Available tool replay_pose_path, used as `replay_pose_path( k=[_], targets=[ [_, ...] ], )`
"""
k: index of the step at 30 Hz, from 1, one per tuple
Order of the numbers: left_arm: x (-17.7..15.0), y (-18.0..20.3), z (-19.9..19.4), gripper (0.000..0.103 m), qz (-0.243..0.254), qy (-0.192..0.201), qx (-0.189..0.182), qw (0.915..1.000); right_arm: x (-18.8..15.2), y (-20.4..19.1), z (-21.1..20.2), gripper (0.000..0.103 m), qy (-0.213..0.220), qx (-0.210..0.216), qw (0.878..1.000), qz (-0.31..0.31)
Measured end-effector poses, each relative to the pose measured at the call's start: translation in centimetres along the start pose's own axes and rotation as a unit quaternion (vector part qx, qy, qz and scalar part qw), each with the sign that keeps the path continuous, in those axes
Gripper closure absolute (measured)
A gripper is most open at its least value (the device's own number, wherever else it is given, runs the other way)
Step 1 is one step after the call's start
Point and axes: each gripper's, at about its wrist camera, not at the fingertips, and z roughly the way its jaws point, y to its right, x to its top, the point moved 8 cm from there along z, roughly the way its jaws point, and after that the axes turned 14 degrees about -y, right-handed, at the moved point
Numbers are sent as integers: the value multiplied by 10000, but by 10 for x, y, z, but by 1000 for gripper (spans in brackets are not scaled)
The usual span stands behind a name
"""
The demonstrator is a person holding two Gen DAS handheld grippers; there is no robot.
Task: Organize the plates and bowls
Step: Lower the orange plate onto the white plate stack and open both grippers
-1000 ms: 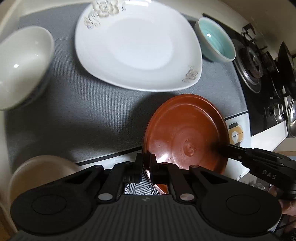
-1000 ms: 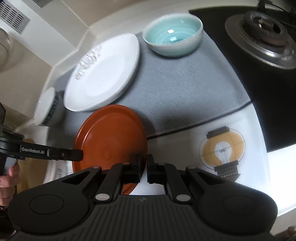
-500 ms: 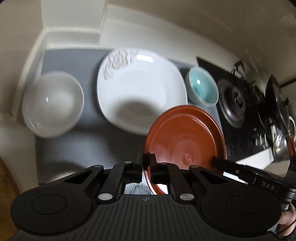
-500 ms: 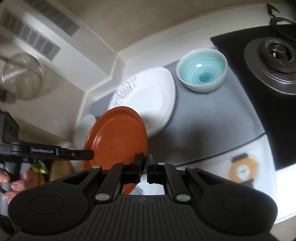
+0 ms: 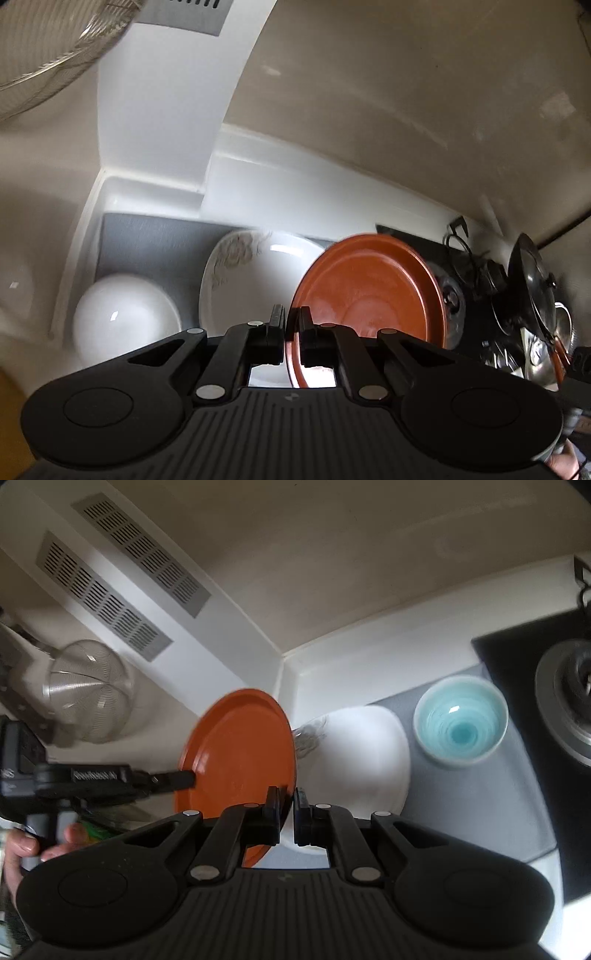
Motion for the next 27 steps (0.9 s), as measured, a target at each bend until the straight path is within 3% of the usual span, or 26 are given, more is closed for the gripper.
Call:
replay_pose_path(
  k=[3, 5, 11, 15, 21, 24, 27],
  targets=[
    [7, -8, 24, 95, -130, -3, 226, 9997, 8, -4, 18, 95, -18, -517, 9979, -391],
    [8, -12, 38, 95, -94, 69, 508, 9986, 14, -6, 29, 95, 13, -640, 9963, -575],
    [20, -33, 80, 94, -64, 84, 820, 9966, 25, 16, 81, 95, -141, -1019, 9930, -583],
    [26, -44, 108, 94, -152, -93, 838, 9963, 30, 42, 121, 96, -399, -1345, 9897, -293],
    [29, -37, 134, 94, 382, 41, 1075, 9935, 29, 57, 156, 93, -557, -2001, 9749, -799],
    [26, -48, 152, 95, 281, -201, 1173, 9925, 27, 58, 161, 92, -498, -2104, 9697, -1141],
    [22, -53, 150, 95, 331, -195, 1102, 9932, 26, 58, 163, 91, -510, -2101, 9695, -1152]
  ],
)
